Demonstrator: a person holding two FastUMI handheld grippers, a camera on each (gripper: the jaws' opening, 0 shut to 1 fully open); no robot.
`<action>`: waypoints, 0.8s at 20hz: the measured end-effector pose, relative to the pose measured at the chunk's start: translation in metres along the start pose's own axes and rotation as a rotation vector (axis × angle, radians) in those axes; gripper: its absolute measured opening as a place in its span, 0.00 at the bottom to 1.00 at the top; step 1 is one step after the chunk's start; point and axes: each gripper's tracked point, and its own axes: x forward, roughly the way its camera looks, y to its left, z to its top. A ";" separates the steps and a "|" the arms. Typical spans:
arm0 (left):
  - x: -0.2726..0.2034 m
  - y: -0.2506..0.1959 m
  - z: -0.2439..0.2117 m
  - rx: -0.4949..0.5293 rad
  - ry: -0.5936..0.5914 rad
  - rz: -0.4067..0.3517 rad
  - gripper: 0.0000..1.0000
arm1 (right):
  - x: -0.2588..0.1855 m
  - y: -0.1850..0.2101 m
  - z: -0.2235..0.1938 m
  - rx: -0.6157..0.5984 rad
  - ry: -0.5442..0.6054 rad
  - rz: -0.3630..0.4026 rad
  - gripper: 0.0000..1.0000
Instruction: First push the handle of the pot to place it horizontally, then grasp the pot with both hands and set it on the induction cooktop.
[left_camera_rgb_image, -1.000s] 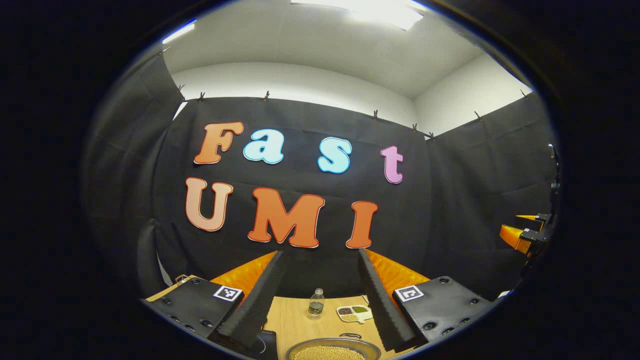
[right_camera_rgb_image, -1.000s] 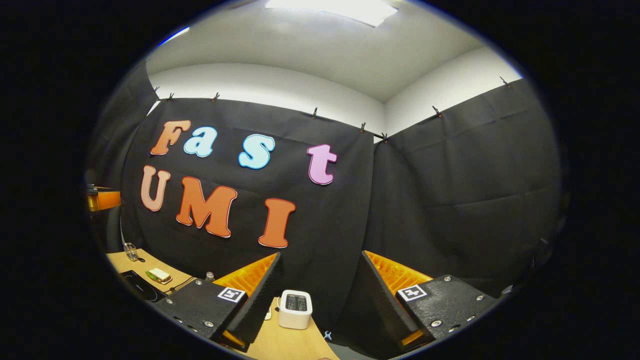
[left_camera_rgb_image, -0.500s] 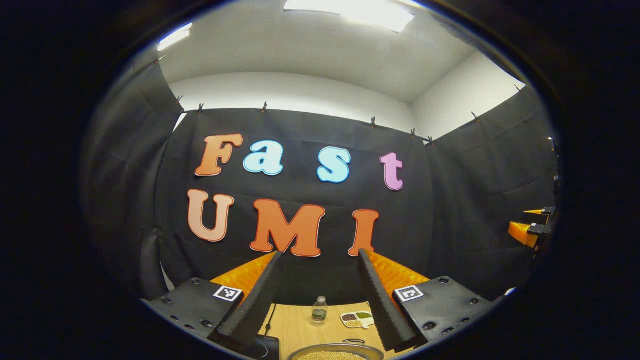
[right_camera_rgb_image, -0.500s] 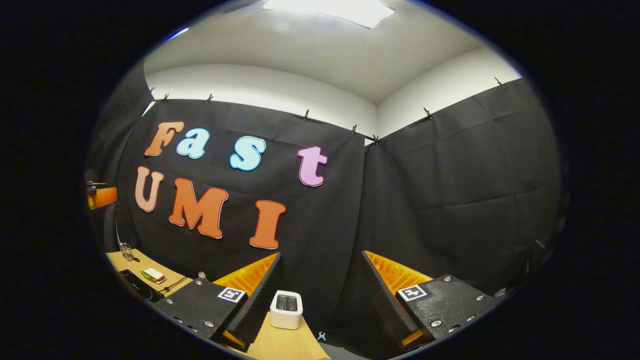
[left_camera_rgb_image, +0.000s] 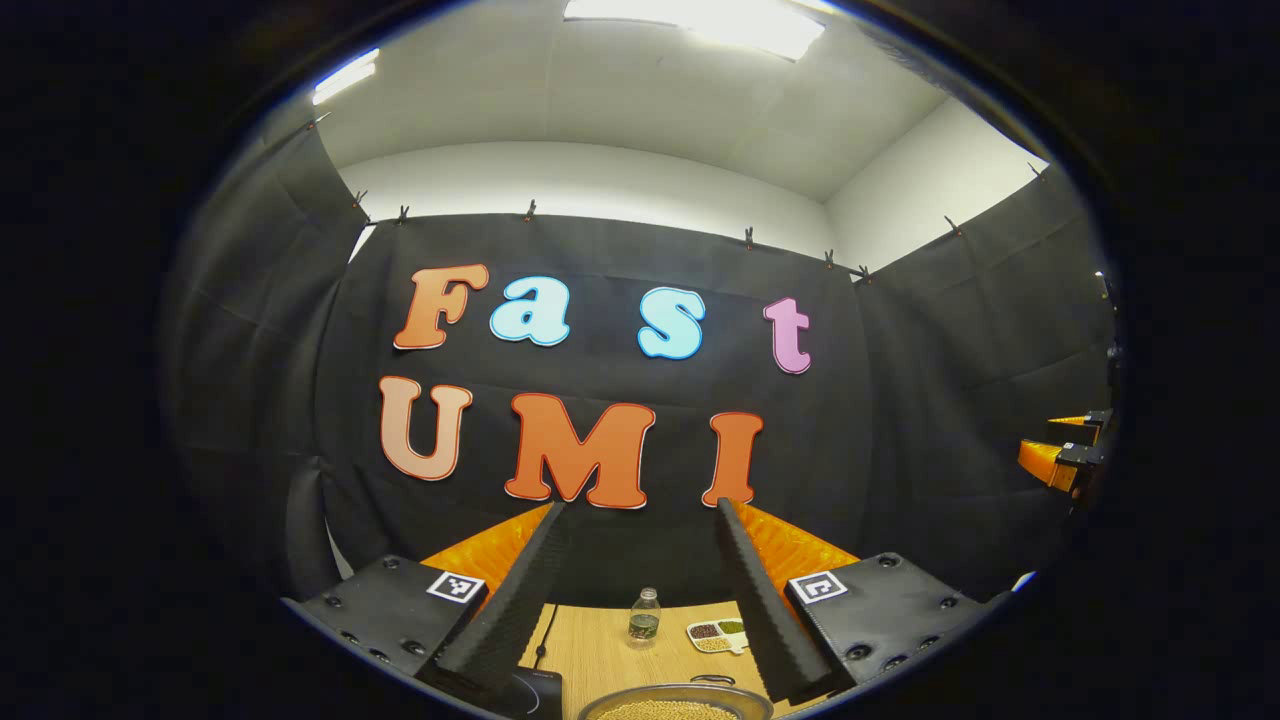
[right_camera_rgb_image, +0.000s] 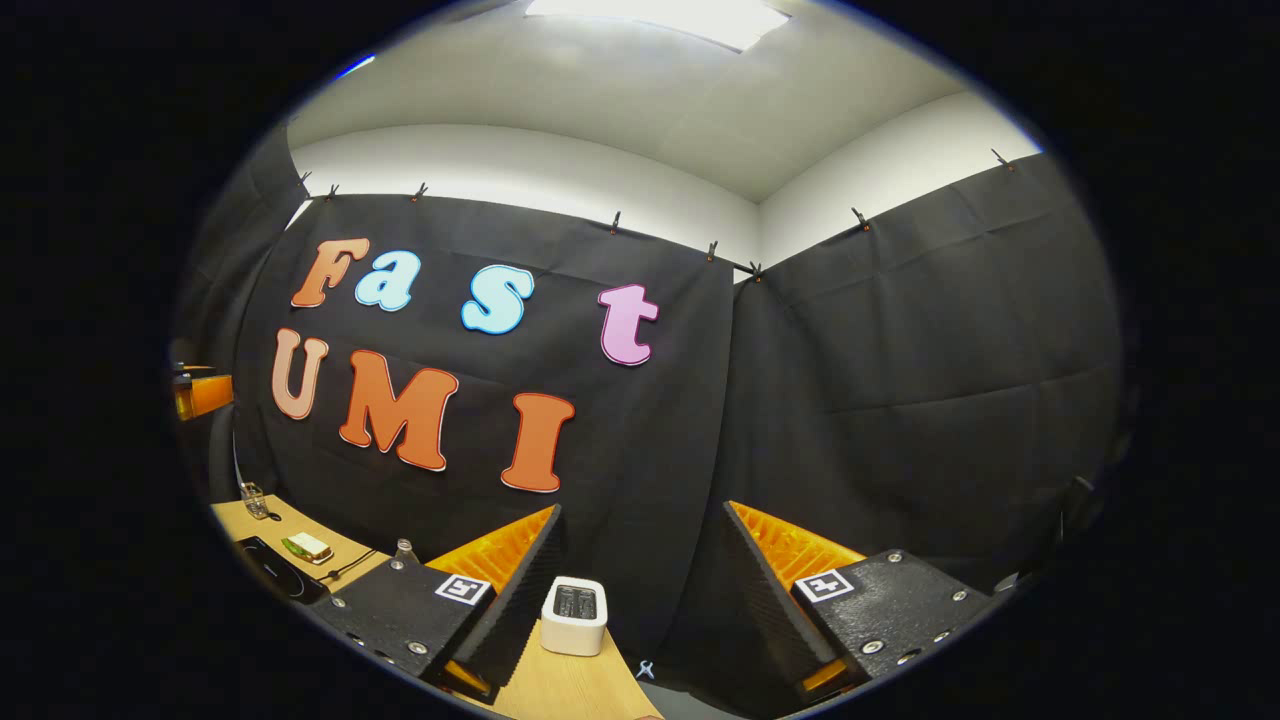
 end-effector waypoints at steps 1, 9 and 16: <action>0.001 -0.002 -0.003 0.003 0.006 -0.004 0.98 | 0.001 -0.001 -0.002 0.000 0.001 0.001 0.95; 0.002 -0.015 -0.047 -0.009 0.148 -0.026 0.44 | 0.007 0.000 -0.015 0.007 0.014 0.023 0.95; -0.019 -0.031 -0.144 -0.166 0.497 -0.039 0.05 | 0.011 -0.002 -0.026 0.009 0.026 0.048 0.95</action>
